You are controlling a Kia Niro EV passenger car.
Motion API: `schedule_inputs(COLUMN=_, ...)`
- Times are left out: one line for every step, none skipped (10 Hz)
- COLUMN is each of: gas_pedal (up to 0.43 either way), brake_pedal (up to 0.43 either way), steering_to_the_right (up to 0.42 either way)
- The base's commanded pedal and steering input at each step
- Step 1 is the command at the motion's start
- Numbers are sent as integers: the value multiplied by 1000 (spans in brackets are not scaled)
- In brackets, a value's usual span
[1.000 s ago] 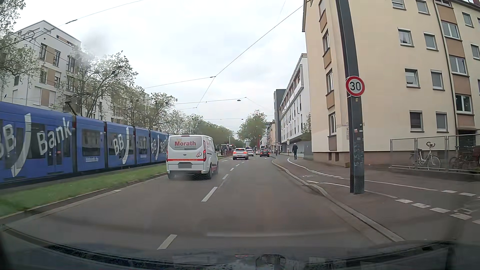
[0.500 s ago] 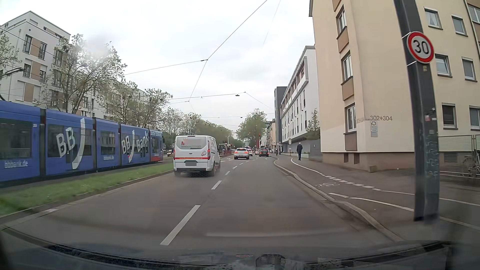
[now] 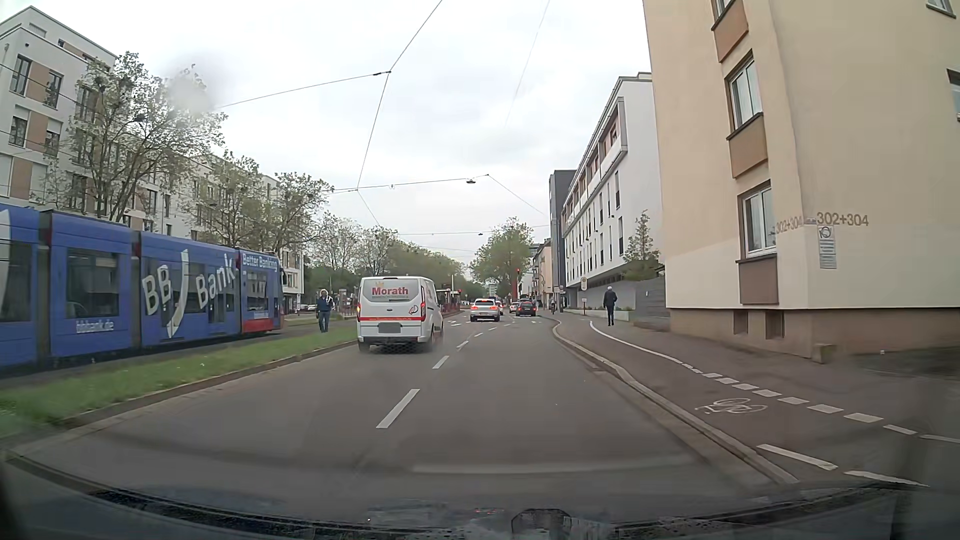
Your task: Follow the waypoints while adhering to traffic rules and regulations
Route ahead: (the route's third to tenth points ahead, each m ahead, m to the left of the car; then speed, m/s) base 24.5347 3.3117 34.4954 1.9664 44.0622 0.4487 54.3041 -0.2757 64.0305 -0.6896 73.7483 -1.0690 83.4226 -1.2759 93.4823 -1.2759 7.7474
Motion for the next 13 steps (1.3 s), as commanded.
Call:
schedule_inputs(gas_pedal=98, brake_pedal=0, steering_to_the_right=2)
schedule_inputs(gas_pedal=98, brake_pedal=0, steering_to_the_right=2)
schedule_inputs(gas_pedal=98, brake_pedal=0, steering_to_the_right=3)
schedule_inputs(gas_pedal=98, brake_pedal=0, steering_to_the_right=3)
schedule_inputs(gas_pedal=98, brake_pedal=0, steering_to_the_right=4)
schedule_inputs(gas_pedal=98, brake_pedal=0, steering_to_the_right=5)
schedule_inputs(gas_pedal=98, brake_pedal=0, steering_to_the_right=5)
schedule_inputs(gas_pedal=98, brake_pedal=0, steering_to_the_right=5)
schedule_inputs(gas_pedal=98, brake_pedal=0, steering_to_the_right=6)
schedule_inputs(gas_pedal=98, brake_pedal=0, steering_to_the_right=8)
schedule_inputs(gas_pedal=87, brake_pedal=0, steering_to_the_right=8)
schedule_inputs(gas_pedal=87, brake_pedal=0, steering_to_the_right=8)
schedule_inputs(gas_pedal=79, brake_pedal=0, steering_to_the_right=9)
